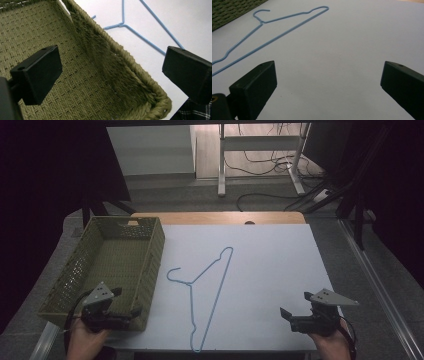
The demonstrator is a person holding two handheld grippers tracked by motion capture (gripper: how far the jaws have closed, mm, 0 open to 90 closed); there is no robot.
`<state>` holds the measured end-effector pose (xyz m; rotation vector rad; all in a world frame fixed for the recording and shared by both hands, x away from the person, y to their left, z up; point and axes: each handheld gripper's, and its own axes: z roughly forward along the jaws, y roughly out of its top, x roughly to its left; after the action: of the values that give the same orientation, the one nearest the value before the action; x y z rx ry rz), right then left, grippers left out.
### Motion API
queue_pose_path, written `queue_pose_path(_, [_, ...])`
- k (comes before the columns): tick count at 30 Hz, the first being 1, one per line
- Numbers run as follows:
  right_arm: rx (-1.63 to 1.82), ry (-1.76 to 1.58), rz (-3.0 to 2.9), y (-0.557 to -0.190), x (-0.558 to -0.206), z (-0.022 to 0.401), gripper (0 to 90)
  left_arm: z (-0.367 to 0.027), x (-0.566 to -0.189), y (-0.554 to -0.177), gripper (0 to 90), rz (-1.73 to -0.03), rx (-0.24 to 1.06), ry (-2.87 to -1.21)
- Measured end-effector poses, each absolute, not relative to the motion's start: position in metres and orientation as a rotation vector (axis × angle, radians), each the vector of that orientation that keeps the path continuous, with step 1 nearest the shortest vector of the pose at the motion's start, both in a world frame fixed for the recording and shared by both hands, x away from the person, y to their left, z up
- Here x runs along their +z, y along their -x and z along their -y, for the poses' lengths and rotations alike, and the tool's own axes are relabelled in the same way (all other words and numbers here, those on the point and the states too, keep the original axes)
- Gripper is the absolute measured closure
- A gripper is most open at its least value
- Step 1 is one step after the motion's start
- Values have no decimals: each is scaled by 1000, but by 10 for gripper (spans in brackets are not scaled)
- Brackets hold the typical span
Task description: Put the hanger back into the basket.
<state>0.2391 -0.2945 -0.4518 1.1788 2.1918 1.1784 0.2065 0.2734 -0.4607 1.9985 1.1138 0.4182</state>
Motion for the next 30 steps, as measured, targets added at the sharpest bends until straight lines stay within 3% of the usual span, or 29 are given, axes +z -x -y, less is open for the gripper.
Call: queue_pose_path(30, [1154, -1201, -2185, -238, -453, 296, 14, -269, -459, -209, 41, -1101, 427, -2000])
